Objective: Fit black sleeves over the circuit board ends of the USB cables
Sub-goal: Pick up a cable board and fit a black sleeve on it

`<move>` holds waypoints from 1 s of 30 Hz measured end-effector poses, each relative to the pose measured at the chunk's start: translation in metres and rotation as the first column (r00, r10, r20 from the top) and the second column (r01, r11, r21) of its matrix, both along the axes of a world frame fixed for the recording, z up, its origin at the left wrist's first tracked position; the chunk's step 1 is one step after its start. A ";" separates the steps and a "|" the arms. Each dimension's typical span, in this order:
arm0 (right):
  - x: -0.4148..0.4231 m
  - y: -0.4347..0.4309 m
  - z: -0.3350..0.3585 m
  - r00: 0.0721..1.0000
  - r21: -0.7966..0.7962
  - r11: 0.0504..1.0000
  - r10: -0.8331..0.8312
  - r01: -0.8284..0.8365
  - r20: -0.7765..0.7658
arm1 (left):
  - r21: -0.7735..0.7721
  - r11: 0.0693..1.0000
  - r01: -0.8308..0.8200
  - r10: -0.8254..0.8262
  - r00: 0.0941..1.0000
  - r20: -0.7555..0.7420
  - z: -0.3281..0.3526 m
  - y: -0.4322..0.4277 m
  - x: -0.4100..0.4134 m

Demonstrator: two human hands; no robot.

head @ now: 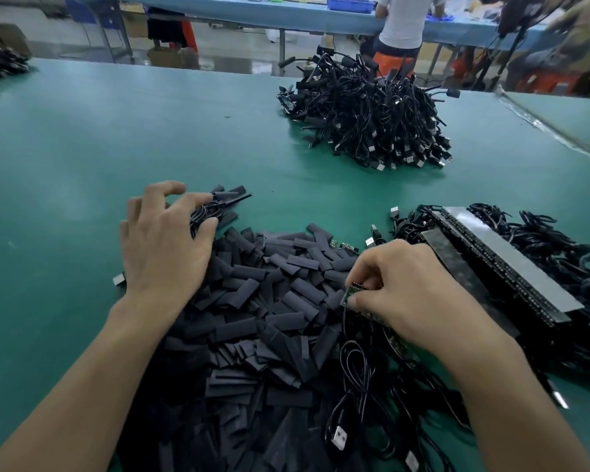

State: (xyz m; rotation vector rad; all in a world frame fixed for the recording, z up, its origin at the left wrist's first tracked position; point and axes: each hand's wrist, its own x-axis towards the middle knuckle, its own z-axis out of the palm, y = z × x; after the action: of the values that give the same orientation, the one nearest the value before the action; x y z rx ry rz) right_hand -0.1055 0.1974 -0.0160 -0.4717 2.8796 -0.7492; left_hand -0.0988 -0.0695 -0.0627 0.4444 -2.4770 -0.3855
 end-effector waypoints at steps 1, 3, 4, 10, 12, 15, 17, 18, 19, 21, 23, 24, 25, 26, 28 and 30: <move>0.001 -0.001 0.003 0.998 -0.056 0.997 0.047 -0.048 -0.030 | -0.031 1.000 0.004 -0.006 0.999 -0.041 0.003 0.006 0.001; 0.001 -0.004 0.006 0.984 -0.141 0.980 0.123 -0.141 -0.127 | 0.042 0.979 0.199 -0.194 0.976 -0.097 0.012 0.018 0.002; 0.000 -0.005 0.006 0.976 -0.185 0.967 0.146 -0.175 -0.158 | 0.180 0.915 0.360 -0.347 0.932 -0.101 0.016 0.026 0.003; -0.010 -0.009 -0.015 0.991 -0.534 0.835 0.114 -0.132 -0.067 | 0.723 0.301 0.622 -0.745 0.626 -0.229 0.008 0.071 0.011; -0.014 -0.008 -0.021 0.995 -0.640 0.764 0.094 -0.083 -0.017 | 0.765 0.223 0.603 -0.733 0.622 -0.276 0.002 0.074 0.010; -0.016 -0.011 -0.027 0.986 -0.797 0.604 0.151 -0.033 0.074 | 0.809 0.157 0.567 -0.728 0.620 -0.293 -0.002 0.074 0.009; -0.015 -0.014 -0.029 0.976 -0.861 0.508 0.190 -0.006 0.106 | 0.816 0.142 0.561 -0.728 0.617 -0.297 -0.004 0.075 0.008; -0.015 -0.014 -0.029 0.973 -0.879 0.476 0.205 -0.001 0.110 | 0.814 0.138 0.564 -0.723 0.619 -0.306 -0.005 0.076 0.008; -0.014 -0.015 -0.029 0.969 -0.894 0.448 0.218 0.007 0.117 | 0.811 0.133 0.569 -0.717 0.620 -0.317 -0.005 0.076 0.008; -0.013 -0.017 -0.030 0.962 -0.911 0.410 0.237 0.030 0.138 | 0.806 0.106 0.583 -0.712 0.610 -0.348 -0.006 0.077 0.008; -0.012 -0.018 -0.030 0.959 -0.919 0.391 0.239 0.048 0.152 | 0.805 0.085 0.587 -0.706 0.606 -0.367 -0.006 0.077 0.009; -0.012 -0.019 -0.030 0.958 -0.922 0.382 0.239 0.060 0.161 | 0.804 0.085 0.588 -0.705 0.606 -0.369 -0.007 0.077 0.009; -0.012 -0.019 -0.031 0.956 -0.924 0.375 0.238 0.073 0.172 | 0.805 0.086 0.586 -0.708 0.605 -0.365 -0.007 0.077 0.009; -0.012 -0.020 -0.032 0.953 -0.927 0.366 0.240 0.086 0.184 | 0.808 0.080 0.583 -0.712 0.601 -0.363 -0.007 0.076 0.010; -0.011 -0.023 -0.034 0.948 -0.934 0.337 0.244 0.115 0.204 | 0.821 0.048 0.569 -0.716 0.593 -0.369 -0.007 0.075 0.010; -0.009 -0.025 -0.037 0.940 -0.942 0.299 0.250 0.153 0.232 | 0.833 0.023 0.553 -0.710 0.596 -0.375 -0.008 0.074 0.010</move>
State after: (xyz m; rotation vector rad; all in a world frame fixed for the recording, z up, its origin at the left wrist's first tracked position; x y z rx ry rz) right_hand -0.1146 0.1724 -0.0526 -0.4314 1.7121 -2.2801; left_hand -0.0883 0.0045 -0.0707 -0.3951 -2.1514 -2.2914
